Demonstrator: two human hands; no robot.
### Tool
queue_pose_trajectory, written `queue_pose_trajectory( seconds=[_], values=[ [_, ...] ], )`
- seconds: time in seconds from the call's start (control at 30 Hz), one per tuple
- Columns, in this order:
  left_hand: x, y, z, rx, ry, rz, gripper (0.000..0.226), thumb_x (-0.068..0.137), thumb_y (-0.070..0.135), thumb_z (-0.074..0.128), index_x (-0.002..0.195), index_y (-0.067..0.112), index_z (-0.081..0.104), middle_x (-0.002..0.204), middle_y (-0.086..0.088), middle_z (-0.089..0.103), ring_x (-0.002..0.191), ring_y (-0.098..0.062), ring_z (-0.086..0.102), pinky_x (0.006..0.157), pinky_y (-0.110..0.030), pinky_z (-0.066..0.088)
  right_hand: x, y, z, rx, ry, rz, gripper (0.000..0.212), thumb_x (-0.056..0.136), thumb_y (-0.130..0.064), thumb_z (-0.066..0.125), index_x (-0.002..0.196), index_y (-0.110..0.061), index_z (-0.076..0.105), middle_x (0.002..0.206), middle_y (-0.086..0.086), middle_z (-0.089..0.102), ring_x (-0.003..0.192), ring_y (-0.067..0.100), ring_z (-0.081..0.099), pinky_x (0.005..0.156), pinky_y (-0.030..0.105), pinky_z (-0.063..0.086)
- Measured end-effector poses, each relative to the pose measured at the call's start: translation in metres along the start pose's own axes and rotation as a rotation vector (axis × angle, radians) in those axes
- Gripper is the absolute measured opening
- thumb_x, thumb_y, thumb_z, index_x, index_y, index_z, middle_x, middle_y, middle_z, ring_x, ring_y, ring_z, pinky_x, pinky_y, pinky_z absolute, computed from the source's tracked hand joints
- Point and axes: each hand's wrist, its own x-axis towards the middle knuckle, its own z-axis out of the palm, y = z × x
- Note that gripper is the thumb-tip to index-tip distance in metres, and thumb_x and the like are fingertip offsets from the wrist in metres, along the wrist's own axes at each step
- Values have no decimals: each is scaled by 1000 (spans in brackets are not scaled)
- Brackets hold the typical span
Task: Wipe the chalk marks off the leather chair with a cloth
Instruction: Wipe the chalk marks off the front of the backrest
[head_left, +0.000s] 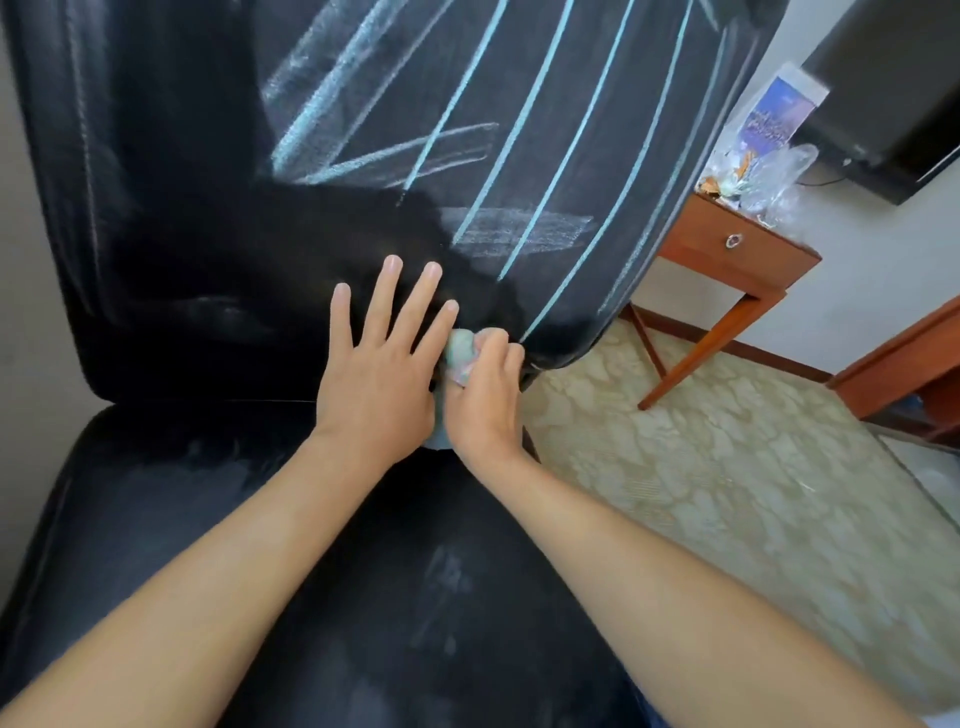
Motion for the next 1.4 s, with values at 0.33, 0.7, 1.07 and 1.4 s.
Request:
queue_pose_trajectory(
  seconds=[0.33, 0.7, 1.07, 1.4],
  values=[
    [-42, -83, -57, 184, 17, 184, 81, 79, 29, 69, 156, 14, 47, 169, -17, 28, 158, -41, 19, 124, -66, 14, 35, 40, -81, -248, 183, -56, 27, 92, -33, 65, 109, -19, 49, 107, 7, 50, 82, 40, 59, 64, 45, 50],
    [-35, -77, -138, 282, -120, 126, 84, 82, 29, 68, 160, 19, 40, 170, -13, 29, 157, -41, 23, 123, -64, 22, 26, 30, -106, -166, 85, -18, 29, 93, -28, 63, 122, -24, 58, 113, 8, 51, 81, 39, 60, 69, 41, 48],
    [35, 45, -98, 338, -477, 283, 78, 103, 38, 44, 167, 22, 3, 175, -3, -13, 161, -27, -15, 129, -55, -1, 48, 40, -101, -181, 169, -288, 41, 76, -26, 80, 112, -16, 62, 99, 6, 53, 67, 28, 63, 50, 28, 32],
    [45, 40, -70, 418, -521, 298, 80, 100, 33, 41, 167, 24, -4, 171, -3, -29, 157, -29, -28, 128, -56, -8, 40, 79, -44, -40, 305, -356, 36, 71, -26, 81, 103, -16, 68, 86, 3, 54, 57, 25, 63, 42, 31, 43]
  ],
)
